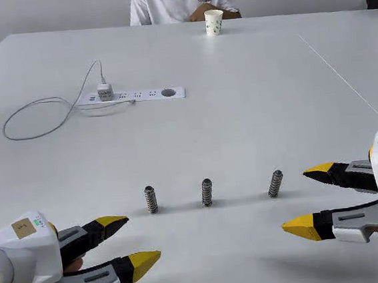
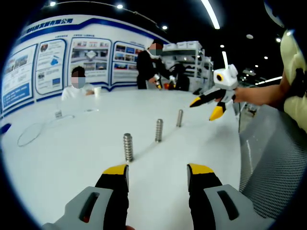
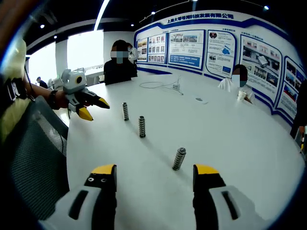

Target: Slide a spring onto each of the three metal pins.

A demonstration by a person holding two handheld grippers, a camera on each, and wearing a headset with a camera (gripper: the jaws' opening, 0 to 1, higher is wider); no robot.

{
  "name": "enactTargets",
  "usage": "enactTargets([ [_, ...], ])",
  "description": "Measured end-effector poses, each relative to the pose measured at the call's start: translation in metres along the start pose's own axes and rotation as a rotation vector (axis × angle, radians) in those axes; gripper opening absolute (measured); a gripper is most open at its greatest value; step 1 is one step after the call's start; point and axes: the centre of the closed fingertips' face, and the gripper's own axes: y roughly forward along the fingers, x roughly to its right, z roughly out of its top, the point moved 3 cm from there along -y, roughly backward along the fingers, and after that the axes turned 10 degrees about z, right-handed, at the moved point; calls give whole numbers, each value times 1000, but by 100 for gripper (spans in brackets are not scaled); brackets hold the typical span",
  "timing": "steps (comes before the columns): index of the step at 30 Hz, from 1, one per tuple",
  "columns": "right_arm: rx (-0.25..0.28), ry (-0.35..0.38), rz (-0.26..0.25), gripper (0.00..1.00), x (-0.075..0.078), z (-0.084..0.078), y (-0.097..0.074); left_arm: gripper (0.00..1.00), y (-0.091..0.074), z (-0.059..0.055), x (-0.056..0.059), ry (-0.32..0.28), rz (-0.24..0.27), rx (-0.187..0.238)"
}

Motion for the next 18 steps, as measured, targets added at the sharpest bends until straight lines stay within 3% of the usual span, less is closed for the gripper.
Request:
enactTargets([
  [18,6,10,-6,66,2,-1,0,50,-1,-1,-2,-8,10,2],
])
